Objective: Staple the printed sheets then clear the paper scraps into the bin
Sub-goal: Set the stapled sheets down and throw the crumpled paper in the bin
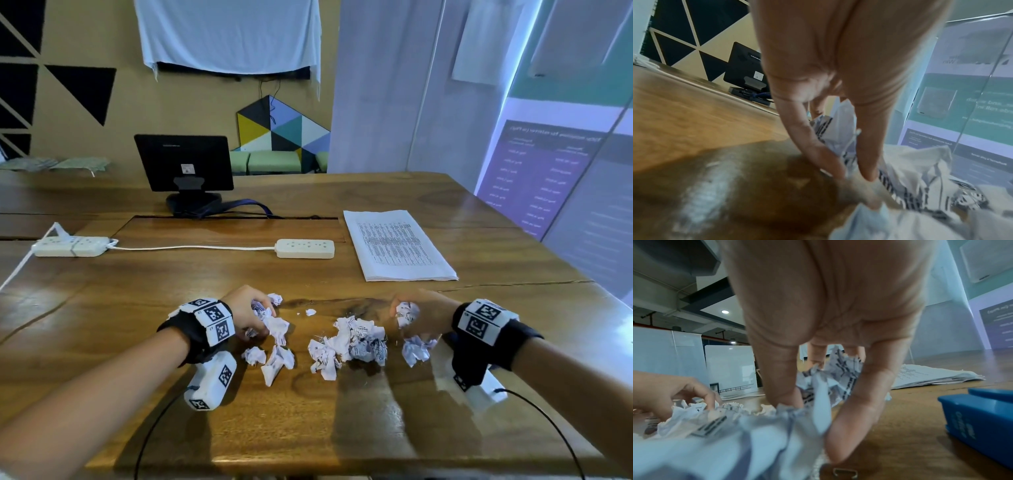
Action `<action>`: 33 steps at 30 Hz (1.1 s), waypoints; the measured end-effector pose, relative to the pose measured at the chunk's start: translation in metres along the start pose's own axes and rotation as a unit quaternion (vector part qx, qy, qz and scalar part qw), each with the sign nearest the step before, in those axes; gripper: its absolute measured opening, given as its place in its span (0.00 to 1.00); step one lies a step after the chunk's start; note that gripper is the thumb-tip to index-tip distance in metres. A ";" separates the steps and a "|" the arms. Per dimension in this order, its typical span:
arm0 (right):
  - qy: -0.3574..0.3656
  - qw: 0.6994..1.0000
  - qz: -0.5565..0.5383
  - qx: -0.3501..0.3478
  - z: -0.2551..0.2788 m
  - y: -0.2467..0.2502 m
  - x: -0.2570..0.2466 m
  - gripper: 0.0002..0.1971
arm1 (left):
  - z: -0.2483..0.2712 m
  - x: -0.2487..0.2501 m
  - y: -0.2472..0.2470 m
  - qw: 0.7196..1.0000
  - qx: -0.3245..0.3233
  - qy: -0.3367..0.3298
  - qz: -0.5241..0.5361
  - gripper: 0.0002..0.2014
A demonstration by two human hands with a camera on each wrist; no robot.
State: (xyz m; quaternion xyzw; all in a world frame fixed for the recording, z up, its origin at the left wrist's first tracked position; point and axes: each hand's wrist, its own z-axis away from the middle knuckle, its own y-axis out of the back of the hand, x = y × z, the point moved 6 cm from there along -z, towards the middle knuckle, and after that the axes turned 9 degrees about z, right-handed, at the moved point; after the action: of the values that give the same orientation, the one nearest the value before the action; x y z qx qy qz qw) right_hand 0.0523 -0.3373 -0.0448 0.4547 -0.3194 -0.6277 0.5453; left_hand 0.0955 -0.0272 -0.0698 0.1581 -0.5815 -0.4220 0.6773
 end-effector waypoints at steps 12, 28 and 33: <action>0.023 0.998 -0.032 0.053 0.040 0.009 0.010 0.13 | 0.028 0.090 0.021 0.987 0.021 -0.094 0.129 0.14; -0.008 0.983 -0.186 0.012 0.214 -0.062 0.119 0.15 | 0.064 0.258 -0.182 0.922 -0.229 -0.283 0.134 0.09; -0.119 0.971 -0.144 -0.146 0.246 -0.141 0.177 0.17 | 0.091 0.286 -0.263 0.889 -0.319 -0.312 0.105 0.09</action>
State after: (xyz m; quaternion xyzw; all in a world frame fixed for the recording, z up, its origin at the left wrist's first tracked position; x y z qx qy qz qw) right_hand -0.2278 -0.5044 -0.1160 0.3335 -0.2177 -0.7891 0.4676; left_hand -0.0992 -0.3741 -0.0435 -0.2683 -0.6097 -0.5392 0.5154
